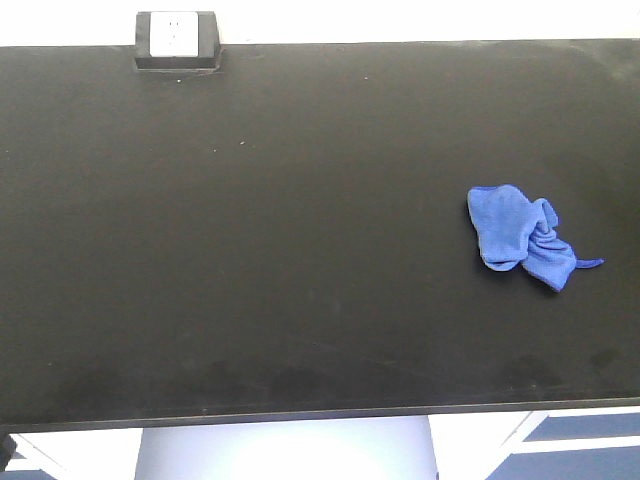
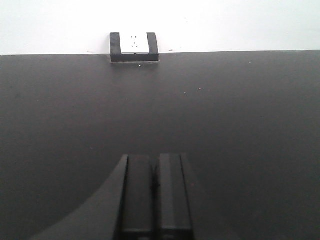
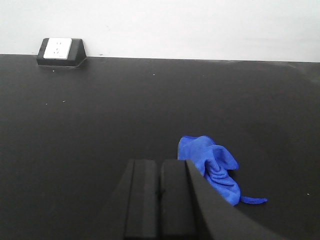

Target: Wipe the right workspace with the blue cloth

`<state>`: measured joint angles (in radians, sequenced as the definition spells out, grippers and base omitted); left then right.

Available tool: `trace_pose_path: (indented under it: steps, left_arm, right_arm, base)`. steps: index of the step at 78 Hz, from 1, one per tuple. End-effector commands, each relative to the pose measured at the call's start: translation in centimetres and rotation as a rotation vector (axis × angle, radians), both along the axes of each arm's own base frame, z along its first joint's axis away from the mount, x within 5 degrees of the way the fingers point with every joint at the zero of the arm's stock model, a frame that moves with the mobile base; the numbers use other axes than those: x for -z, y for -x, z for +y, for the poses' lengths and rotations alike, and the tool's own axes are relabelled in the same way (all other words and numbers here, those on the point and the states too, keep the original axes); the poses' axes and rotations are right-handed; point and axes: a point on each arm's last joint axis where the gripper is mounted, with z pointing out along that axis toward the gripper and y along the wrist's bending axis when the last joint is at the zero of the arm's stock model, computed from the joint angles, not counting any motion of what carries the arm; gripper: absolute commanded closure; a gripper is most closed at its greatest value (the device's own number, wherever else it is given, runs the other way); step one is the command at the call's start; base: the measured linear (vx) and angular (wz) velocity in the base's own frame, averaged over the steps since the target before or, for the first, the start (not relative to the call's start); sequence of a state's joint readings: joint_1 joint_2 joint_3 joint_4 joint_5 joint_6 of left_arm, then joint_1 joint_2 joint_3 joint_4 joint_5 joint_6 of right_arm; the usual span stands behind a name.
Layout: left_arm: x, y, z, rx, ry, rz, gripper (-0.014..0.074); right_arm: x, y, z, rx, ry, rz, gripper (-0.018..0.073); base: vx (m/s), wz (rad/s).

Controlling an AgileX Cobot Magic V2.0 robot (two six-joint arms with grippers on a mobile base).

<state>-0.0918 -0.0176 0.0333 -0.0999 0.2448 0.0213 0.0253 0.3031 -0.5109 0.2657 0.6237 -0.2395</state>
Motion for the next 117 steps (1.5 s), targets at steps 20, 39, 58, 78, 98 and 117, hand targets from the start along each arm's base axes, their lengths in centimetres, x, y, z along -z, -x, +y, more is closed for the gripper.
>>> trace_pose_path:
  steps: [20, 39, 58, 78, 98, 117]
  left_arm:
    - [-1.6, 0.1, 0.1, -0.008, 0.014, -0.115, 0.0603]
    - [-1.6, 0.1, 0.1, -0.008, 0.014, -0.115, 0.0603]
    - [-1.6, 0.1, 0.1, -0.008, 0.014, -0.115, 0.0603]
    - [-1.6, 0.1, 0.1, -0.008, 0.014, -0.115, 0.0603]
    - [-1.6, 0.1, 0.1, -0.008, 0.014, -0.115, 0.0603]
    - [-1.6, 0.1, 0.1, -0.008, 0.014, -0.115, 0.0603]
  right_arm:
    - [-1.2, 0.1, -0.8, 0.059, 0.123, -0.114, 0.0567]
    - [2.2, 0.9, -1.2, 0.117, 0.105, -0.297, 0.0567]
    - [8.8, 0.8, -1.4, 0.153, -0.009, -0.42, 0.0567]
    - [11.4, 0.4, -1.4, 0.159, -0.035, -0.34, 0.0567]
    - [11.4, 0.4, -1.4, 0.159, -0.035, -0.34, 0.0567]
    - [11.4, 0.4, -1.4, 0.159, -0.035, -0.34, 0.0567]
  base:
    - [0.0, 0.0]
    - [0.0, 0.0]
    - [0.0, 0.0]
    - [0.0, 0.0]
    - [0.0, 0.0]
    - [0.0, 0.0]
